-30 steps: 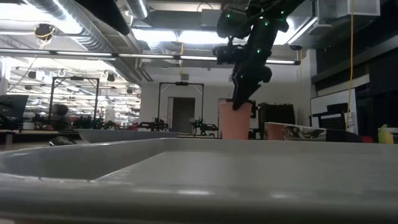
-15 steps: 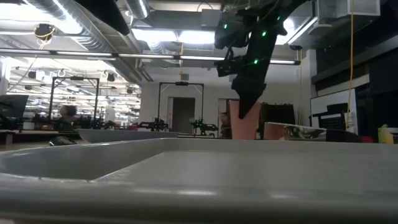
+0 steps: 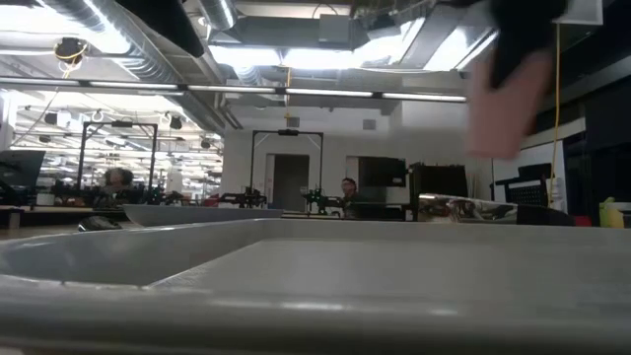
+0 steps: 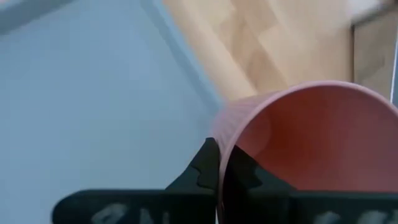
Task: Pick and place plate/cup/fork/spoon on tray
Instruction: Put the pink cup to the top right of the gray tray
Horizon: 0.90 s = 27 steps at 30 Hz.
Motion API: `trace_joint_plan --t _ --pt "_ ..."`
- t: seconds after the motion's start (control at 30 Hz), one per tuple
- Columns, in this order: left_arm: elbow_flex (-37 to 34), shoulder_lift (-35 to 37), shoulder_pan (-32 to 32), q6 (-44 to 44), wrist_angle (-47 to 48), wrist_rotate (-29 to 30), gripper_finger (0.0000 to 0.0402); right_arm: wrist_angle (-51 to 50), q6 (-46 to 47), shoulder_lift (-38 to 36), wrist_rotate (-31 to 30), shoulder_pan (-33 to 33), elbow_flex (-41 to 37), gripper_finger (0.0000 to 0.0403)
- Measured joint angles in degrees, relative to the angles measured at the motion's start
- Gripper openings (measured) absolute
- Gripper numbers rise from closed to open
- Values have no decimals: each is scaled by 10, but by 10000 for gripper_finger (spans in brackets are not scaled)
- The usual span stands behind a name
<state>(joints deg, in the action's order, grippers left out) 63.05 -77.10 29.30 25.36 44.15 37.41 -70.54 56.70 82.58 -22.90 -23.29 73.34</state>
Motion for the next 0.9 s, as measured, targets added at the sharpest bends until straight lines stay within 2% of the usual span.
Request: trace_joint_plan --t 0.17,0.27,0.5,0.7,0.9 --pt "0 0 0 0 0 0 0 -126 211 -11 39 -84 -3 2" --pt "0 0 0 0 0 0 0 -120 270 -9 77 -114 -22 2" --pt "0 0 0 0 0 7 0 -69 336 -3 102 -145 -94 1" --pt "0 0 0 0 -1 9 0 65 342 -3 122 -145 -174 4" --pt "0 0 0 0 -2 10 0 71 343 -3 120 -145 -185 29"
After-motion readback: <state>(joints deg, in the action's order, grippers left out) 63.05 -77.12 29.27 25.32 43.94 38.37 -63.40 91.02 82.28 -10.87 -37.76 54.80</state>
